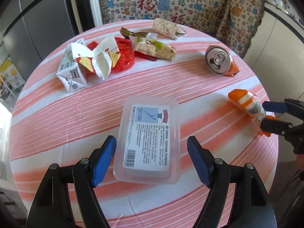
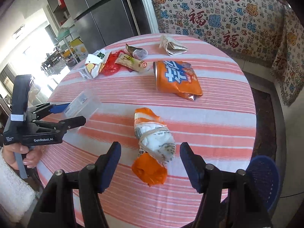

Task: Collect trash
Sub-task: 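Grasp the orange-white wrapped bottle with the right tool while the left tool grasps the clear plastic box, then carry both items over the blue wastebasket and open both tools to drop them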

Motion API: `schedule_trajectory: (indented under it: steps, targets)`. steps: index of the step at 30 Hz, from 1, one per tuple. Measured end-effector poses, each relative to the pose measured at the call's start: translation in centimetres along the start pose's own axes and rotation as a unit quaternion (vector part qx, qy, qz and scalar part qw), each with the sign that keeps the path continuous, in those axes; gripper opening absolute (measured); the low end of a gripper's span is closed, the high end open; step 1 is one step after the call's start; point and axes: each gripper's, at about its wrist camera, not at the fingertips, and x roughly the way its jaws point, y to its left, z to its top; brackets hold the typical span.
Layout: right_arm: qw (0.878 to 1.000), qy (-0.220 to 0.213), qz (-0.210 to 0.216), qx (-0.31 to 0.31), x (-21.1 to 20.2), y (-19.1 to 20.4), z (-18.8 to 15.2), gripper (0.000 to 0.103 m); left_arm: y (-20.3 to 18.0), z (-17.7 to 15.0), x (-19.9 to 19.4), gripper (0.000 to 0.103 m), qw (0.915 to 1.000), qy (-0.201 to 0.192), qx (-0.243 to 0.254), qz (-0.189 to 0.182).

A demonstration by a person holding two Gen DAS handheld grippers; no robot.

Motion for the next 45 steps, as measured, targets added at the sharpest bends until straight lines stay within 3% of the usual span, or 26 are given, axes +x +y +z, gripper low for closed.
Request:
schedule_trajectory:
  steps: [5, 6, 7, 8, 9, 16, 22, 34, 45]
  targets:
    - [1.000, 0.020, -0.004, -0.012, 1.7, 0.4, 0.9, 0.066, 0.0, 1.0, 0.4, 0.078, 0.9997, 0.016, 0.018, 0.006]
    - [1.000, 0.020, -0.006, -0.015, 1.8, 0.6, 1.0, 0.066, 0.1, 1.0, 0.5, 0.075, 0.9997, 0.020, 0.017, 0.004]
    - [0.999, 0.024, -0.010, -0.020, 2.0, 0.9, 1.1, 0.065, 0.1, 1.1, 0.5, 0.061, 0.9996, 0.023, 0.014, 0.002]
    - [0.999, 0.029, -0.021, -0.027, 2.2, 1.1, 1.2, 0.061, 0.2, 1.0, 0.5, 0.061, 0.9996, 0.026, 0.011, 0.000]
    - [0.999, 0.029, -0.031, -0.030, 2.1, 1.2, 1.2, 0.044, 0.3, 0.9, 0.3, 0.061, 0.9997, 0.023, 0.008, 0.000]
    - [1.000, 0.008, -0.012, -0.011, -0.1, 1.3, 0.9, 0.043, 0.2, -0.4, -1.1, 0.061, 0.9995, 0.006, -0.030, -0.012]
    - [0.999, -0.006, -0.010, 0.033, -1.4, -0.7, 0.2, 0.043, -1.9, 0.3, -2.6, 0.061, 0.9988, -0.013, -0.035, -0.033]
    - [0.991, -0.058, -0.034, 0.118, -7.1, -6.9, -1.8, 0.043, -11.4, 3.0, -4.2, 0.061, 0.9950, -0.038, 0.006, -0.092]
    - [0.964, -0.073, -0.126, 0.224, -13.8, -18.4, -5.2, 0.043, -26.1, 6.6, -3.0, 0.061, 0.9812, -0.037, 0.073, -0.174]
